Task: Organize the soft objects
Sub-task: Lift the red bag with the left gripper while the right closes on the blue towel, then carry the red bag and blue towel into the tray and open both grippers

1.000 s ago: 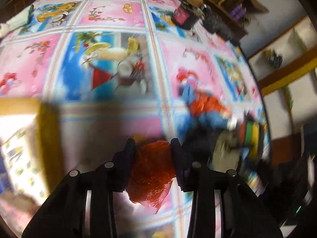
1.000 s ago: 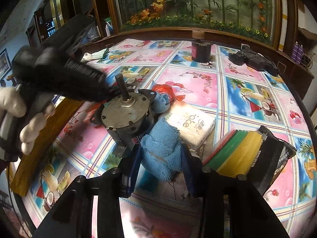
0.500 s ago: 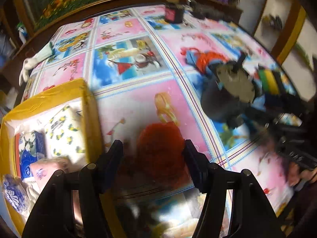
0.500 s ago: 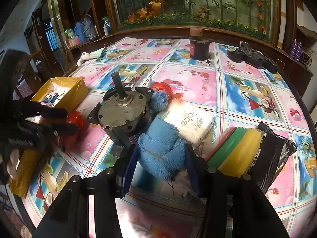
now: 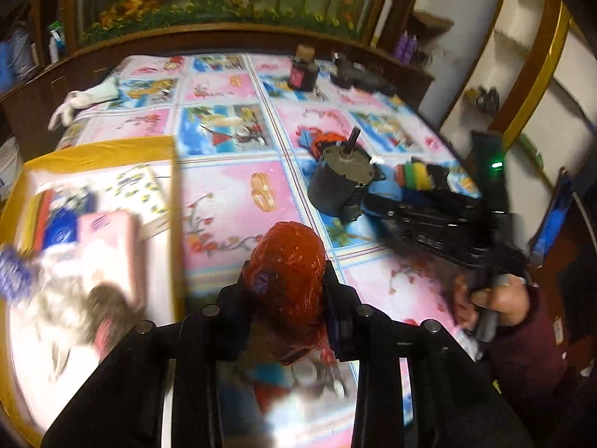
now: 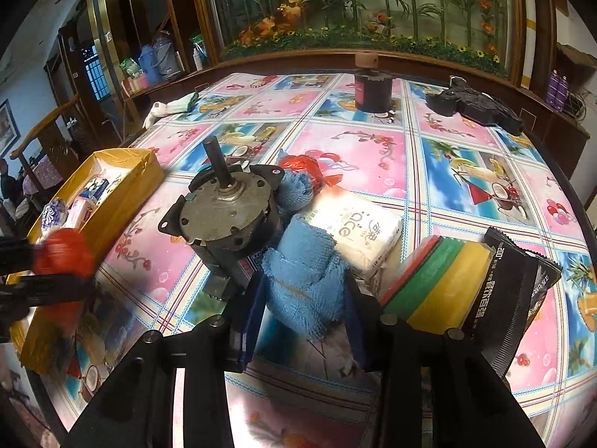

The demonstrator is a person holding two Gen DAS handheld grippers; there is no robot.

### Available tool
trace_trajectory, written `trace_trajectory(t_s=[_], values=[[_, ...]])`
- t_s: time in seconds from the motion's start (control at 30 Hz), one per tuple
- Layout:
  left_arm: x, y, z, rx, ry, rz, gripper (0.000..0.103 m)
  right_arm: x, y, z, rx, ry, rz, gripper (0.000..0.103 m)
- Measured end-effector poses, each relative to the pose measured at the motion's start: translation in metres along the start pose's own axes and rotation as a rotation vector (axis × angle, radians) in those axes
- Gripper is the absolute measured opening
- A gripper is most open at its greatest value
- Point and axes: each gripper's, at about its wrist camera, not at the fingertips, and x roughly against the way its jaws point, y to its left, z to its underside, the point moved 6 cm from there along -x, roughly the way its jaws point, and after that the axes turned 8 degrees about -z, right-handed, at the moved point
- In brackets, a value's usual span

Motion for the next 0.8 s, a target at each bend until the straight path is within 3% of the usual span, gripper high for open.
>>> trace_trajectory(t_s=[0.13,0.23,0.4,0.63,0.8], values=[[0.041,0.039,0.022,0.122,-0.062,-0.015,0.03,-0.001,0.001,0.0,-0.002,-0.002,0.008,0.038],[0.065,0.075,0.038,0.169,-0.103,-0.098,0.03,0.003,0.001,0.001,-0.019,0.005,0.035,0.038],[0.083,0.135,0.065,0.281,-0.133,-0.152,0.03,0.046,0.015,0.008,-0.058,-0.04,0.059,0.038],[0.063,0.201,0.095,0.382,-0.055,-0.232,0.03,0.104,0.084,0.014,0.047,-0.087,0.034,0.038],[0.037,0.219,0.09,0.38,0.023,-0.255,0.03,0.106,0.15,0.002,0.124,-0.077,-0.072,0.038]])
